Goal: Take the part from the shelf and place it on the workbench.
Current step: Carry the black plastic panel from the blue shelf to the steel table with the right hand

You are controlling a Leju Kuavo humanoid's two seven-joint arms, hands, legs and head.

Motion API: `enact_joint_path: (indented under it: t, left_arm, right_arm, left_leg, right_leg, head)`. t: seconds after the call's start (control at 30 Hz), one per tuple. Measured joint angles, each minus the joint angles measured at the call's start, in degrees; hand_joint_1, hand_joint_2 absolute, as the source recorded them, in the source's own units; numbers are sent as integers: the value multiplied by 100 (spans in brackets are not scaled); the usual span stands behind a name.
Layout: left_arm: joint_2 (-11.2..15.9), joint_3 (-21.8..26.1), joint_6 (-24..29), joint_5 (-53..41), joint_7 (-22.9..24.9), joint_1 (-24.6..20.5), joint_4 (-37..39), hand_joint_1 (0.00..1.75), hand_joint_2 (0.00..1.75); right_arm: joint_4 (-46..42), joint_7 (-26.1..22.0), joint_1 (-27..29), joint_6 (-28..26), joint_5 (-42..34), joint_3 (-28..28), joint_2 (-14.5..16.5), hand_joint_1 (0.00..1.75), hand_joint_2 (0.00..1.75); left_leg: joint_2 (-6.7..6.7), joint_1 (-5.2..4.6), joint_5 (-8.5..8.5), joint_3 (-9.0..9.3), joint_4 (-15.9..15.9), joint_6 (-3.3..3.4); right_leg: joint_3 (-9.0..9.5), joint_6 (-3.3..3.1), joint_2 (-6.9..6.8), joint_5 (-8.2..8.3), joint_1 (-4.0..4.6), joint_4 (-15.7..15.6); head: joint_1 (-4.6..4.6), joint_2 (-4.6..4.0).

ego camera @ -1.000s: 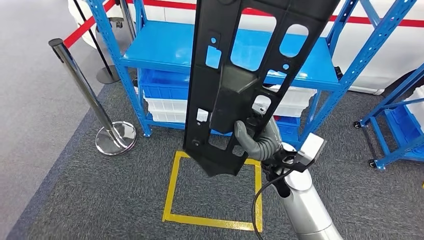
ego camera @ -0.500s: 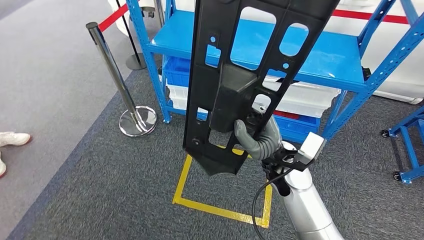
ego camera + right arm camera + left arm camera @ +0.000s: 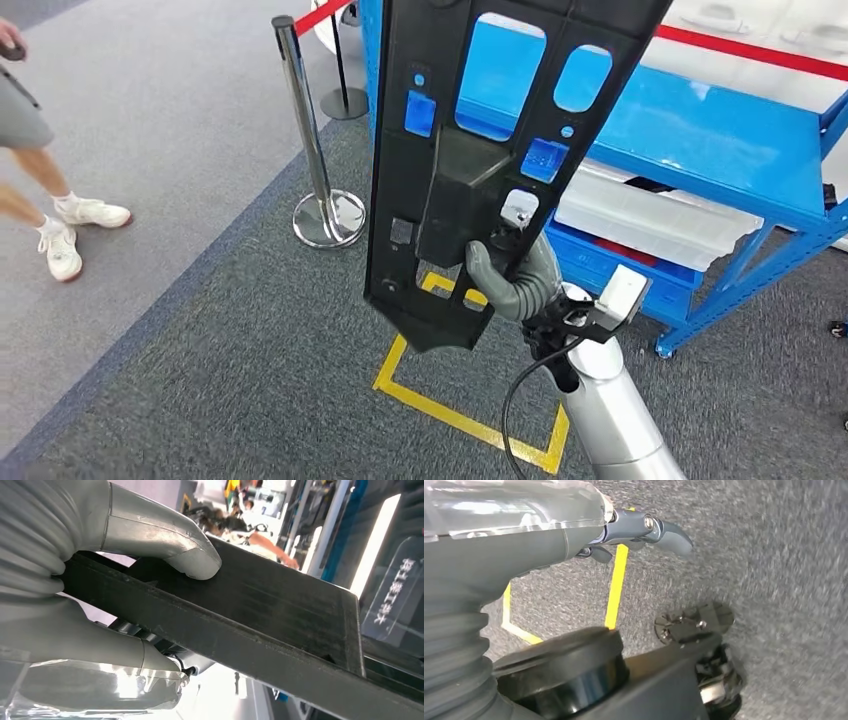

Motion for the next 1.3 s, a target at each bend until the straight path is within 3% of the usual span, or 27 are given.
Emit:
enact_joint_path:
  t: [0.07, 0.1, 0.13, 0.2, 0.23, 0.27, 0.33, 0.4, 0.47, 0.53, 0.6, 0.63, 0.67, 0.73, 0.8, 0.83, 0.9, 0.93, 1.0, 1.07, 1.1, 1.13, 1.17, 1.2, 1.23, 1.3]
  left_arm:
    - [-1, -1, -1, -8, -1, -14, 0, 0, 175]
    - [-1, 0, -2, -13, -1, -13, 0, 0, 175]
    - [0, 0, -2, -21, 2, -9, 0, 0, 175]
    - [0, -1, -2, -31, 6, -4, 0, 0, 175]
    - [-1, -1, -2, -35, 9, -7, 0, 0, 175]
    - [-2, -1, -2, -37, 11, -13, 0, 0, 175]
    - [-4, -1, -2, -44, 16, -17, 0, 0, 175]
    - [-1, -1, -2, -59, 28, -1, 0, 0, 175]
    - [5, -1, -3, -82, 44, 10, 0, 0, 175]
    - [7, -1, -4, -98, 52, 1, 0, 0, 175]
    - [7, -1, -9, -107, 60, 1, 0, 0, 175]
    - [8, -1, -11, -113, 65, 6, 0, 0, 175]
    - [9, -1, -13, -120, 71, 11, 0, 0, 175]
    - [11, -1, -13, -132, 79, 7, 0, 0, 175]
    - [11, -3, -13, -136, 81, -6, 0, 0, 175]
    - [11, -4, -14, -136, 83, -7, 0, 0, 175]
    - [13, -5, -15, -137, 89, 3, 0, 0, 175]
    - [13, -5, -15, -137, 92, 10, 0, 0, 175]
    - [14, -7, -15, -141, 98, 4, 0, 0, 175]
    - [14, -11, -15, -149, 99, -11, 0, 0, 175]
    - [14, -13, -15, -155, 100, -15, 0, 0, 175]
    - [14, -15, -15, -166, 104, -13, 0, 0, 175]
    - [14, -17, -15, -179, 110, -9, 0, 0, 175]
    - [14, -20, -16, -193, 118, -6, 0, 0, 175]
    - [13, -22, -17, -205, 125, -5, 0, 0, 175]
    - [11, -27, -19, -214, 141, -16, 0, 0, 175]
  right_arm:
    - [1, 7, 20, -1, 8, 1, -4, 168, 175]
    - [3, 11, 33, -2, 12, 2, -6, 168, 175]
    - [5, 13, 41, -2, 14, 2, -8, 168, 175]
    - [1, 13, 46, -4, 17, 1, -10, 168, 175]
    - [-2, 13, 46, -7, 21, 0, -10, 168, 175]
    - [-10, 12, 48, -14, 26, -1, -10, 168, 175]
    - [-23, 12, 60, -38, 42, -1, -12, 168, 175]
    - [-42, 12, 72, -71, 56, -1, -14, 168, 175]
    - [-72, 7, 87, -95, 67, -1, -15, 168, 175]
    - [-97, 0, 114, -103, 79, -2, -19, 168, 175]
    - [-105, -3, 156, -107, 90, -2, -24, 168, 175]
    - [-111, -3, 180, -107, 96, -2, -25, 168, 175]
    - [-122, -3, 200, -108, 101, -2, -26, 168, 175]
    - [-152, -3, 220, -109, 105, -3, -27, 168, 175]
    - [-182, -4, 223, -111, 107, -5, -31, 168, 175]
    - [-192, -4, 226, -111, 107, -7, -32, 168, 175]
    - [-203, -5, 231, -109, 110, -9, -34, 168, 175]
    - [-209, -7, 233, -108, 112, -10, -36, 168, 175]
    - [-232, -29, 238, -91, 105, -22, -45, 168, 175]
    - [-248, -77, 274, -50, 91, -38, -68, 168, 175]
    - [-252, -106, 306, -18, 80, -44, -83, 168, 175]
    - [-267, -136, 349, 23, 63, -48, -101, 168, 175]
    - [-297, -169, 398, 73, 41, -52, -116, 168, 175]
    - [-353, -204, 443, 130, 13, -56, -132, 168, 175]
    - [-424, -235, 480, 188, -16, -58, -146, 168, 175]
    - [-569, -291, 535, 342, -111, -60, -173, 168, 175]
  left_leg:
    - [-128, -4, 16, -26, 10, 25]
    - [-203, -7, 20, -37, 22, 28]
    - [-284, -9, 21, -45, 39, 26]
    - [-440, -7, 11, -55, 84, 9]
    - [-510, -11, 5, -72, 110, -11]
    - [-580, -9, 3, -103, 138, -38]
    - [-703, 11, 23, -178, 166, -111]
    - [-771, 28, 39, -225, 168, -186]
    - [-538, 10, -109, -333, 374, -249]
    - [-225, 17, -465, -630, 1022, -299]
    - [-142, 43, -716, -941, 1698, -340]
    - [-125, 51, -691, -970, 1775, -354]
    - [-96, 56, -564, -884, 1619, -361]
    - [89, 47, -214, -470, 830, -341]
    - [247, 7, -49, -198, 279, -252]
    - [262, -15, -54, -180, 211, -204]
    - [140, -23, -22, -201, 198, -121]
    - [80, -15, -1, -199, 173, -84]
    - [-26, 13, 43, -187, 125, -17]
    - [-143, 16, 61, -199, 124, 13]
    - [-212, 12, 64, -205, 131, 20]
    - [-288, 9, 65, -210, 143, 21]
    - [-369, 7, 64, -214, 159, 19]
    - [-451, 7, 60, -216, 176, 13]
    - [-529, 9, 54, -220, 194, 2]
    - [-664, 2, 52, -255, 229, -51]
  right_leg:
    - [-362, 22, 162, -301, -18, 738]
    - [-476, 28, 181, -327, -25, 952]
    - [-493, 30, 190, -241, -33, 958]
    - [-241, 16, 285, 170, -54, 379]
    - [-75, 7, 427, 332, -68, 18]
    - [46, 4, 551, 428, -79, -269]
    - [114, -1, 675, 428, -74, -474]
    - [118, -40, 546, 448, -79, -519]
    - [142, -109, 395, 472, -97, -571]
    - [150, -158, 234, 472, -79, -589]
    - [147, -174, 64, 464, -63, -585]
    - [147, -171, -16, 459, -61, -581]
    - [149, -164, -90, 451, -60, -574]
    - [160, -133, -222, 426, -55, -551]
    - [162, -85, -328, 401, -24, -524]
    - [162, -57, -374, 397, -7, -520]
    - [167, 4, -464, 393, 3, -524]
    - [163, 37, -420, 359, -11, -496]
    - [21, 88, -141, 126, -38, -158]
    - [-323, 107, 139, -233, -49, 577]
    - [-493, 111, 182, -351, -49, 916]
    - [-587, 109, 197, -365, -49, 1091]
    - [-575, 102, 206, -265, -51, 1042]
    - [-454, 90, 228, -77, -55, 775]
    - [-271, 76, 305, 138, -66, 379]
    - [24, 56, 551, 371, -85, -268]
  head:
    - [0, 0]
    - [0, 0]
    - [0, 0]
    - [1, 0]
    - [1, 0]
    - [1, 0]
    - [-1, 0]
    - [-1, 0]
    - [-2, 0]
    - [-3, 0]
    - [-3, 0]
    - [-4, 0]
    - [-4, 0]
    - [-4, 0]
    - [-3, 0]
    - [-3, 0]
    - [-3, 0]
    - [-3, 0]
    - [-1, 0]
    - [1, 0]
    - [1, 0]
    - [1, 0]
    - [1, 0]
    - [1, 0]
    - [1, 0]
    - [1, 0]
